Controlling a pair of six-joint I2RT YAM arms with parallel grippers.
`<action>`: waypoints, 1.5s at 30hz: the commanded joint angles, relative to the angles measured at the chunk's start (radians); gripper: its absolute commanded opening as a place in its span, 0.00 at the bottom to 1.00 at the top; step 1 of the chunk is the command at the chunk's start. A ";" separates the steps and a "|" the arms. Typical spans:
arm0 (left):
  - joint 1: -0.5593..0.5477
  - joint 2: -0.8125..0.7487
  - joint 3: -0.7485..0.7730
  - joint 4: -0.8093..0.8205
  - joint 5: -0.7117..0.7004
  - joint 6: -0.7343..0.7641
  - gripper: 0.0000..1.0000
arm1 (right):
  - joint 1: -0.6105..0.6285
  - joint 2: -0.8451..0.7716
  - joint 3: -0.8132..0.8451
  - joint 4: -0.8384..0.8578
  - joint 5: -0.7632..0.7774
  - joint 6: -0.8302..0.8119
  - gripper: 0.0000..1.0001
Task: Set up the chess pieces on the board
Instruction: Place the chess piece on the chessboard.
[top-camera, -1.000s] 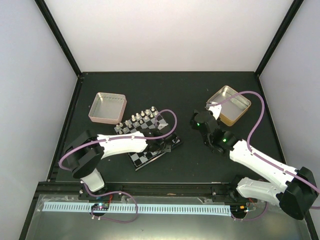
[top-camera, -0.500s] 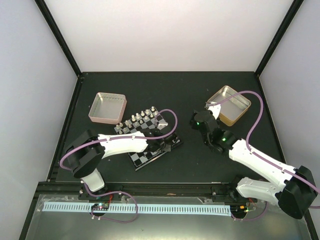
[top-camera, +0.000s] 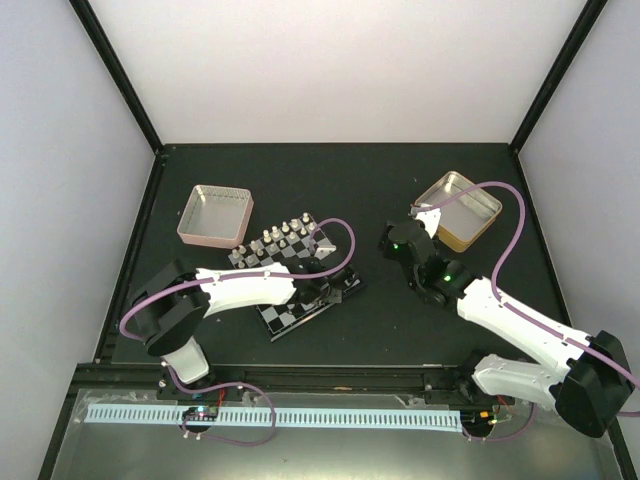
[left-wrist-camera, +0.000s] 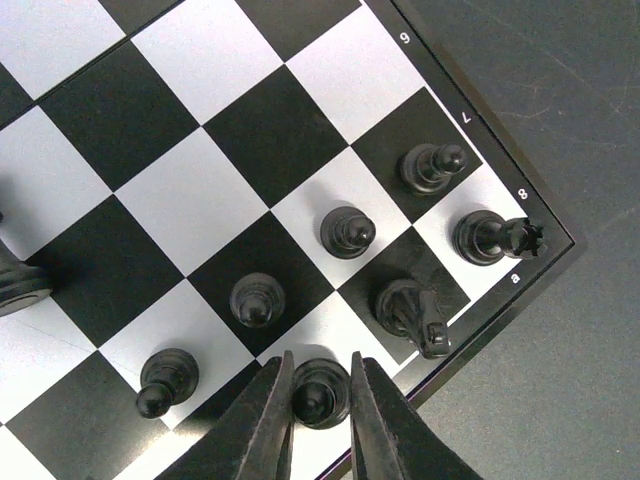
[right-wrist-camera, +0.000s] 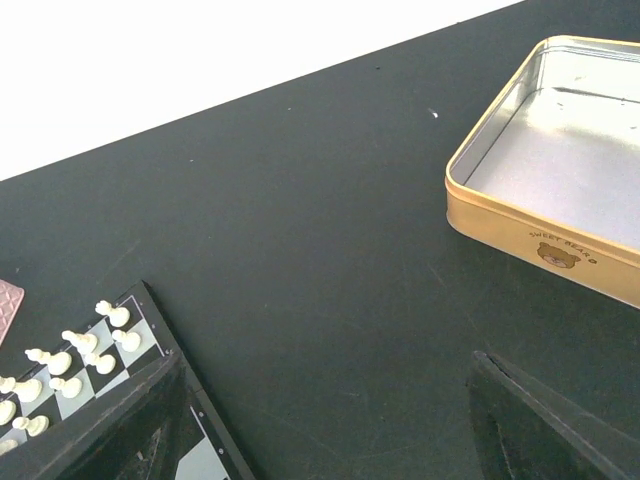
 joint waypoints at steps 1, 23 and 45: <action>-0.009 0.018 0.033 0.014 0.014 0.010 0.18 | -0.008 0.002 0.004 0.002 0.006 0.014 0.76; -0.009 0.011 0.026 0.050 0.046 0.034 0.13 | -0.010 -0.004 0.003 -0.005 -0.004 0.018 0.76; 0.075 -0.361 -0.080 0.017 -0.114 0.066 0.38 | -0.011 0.214 0.184 0.010 -0.482 -0.204 0.74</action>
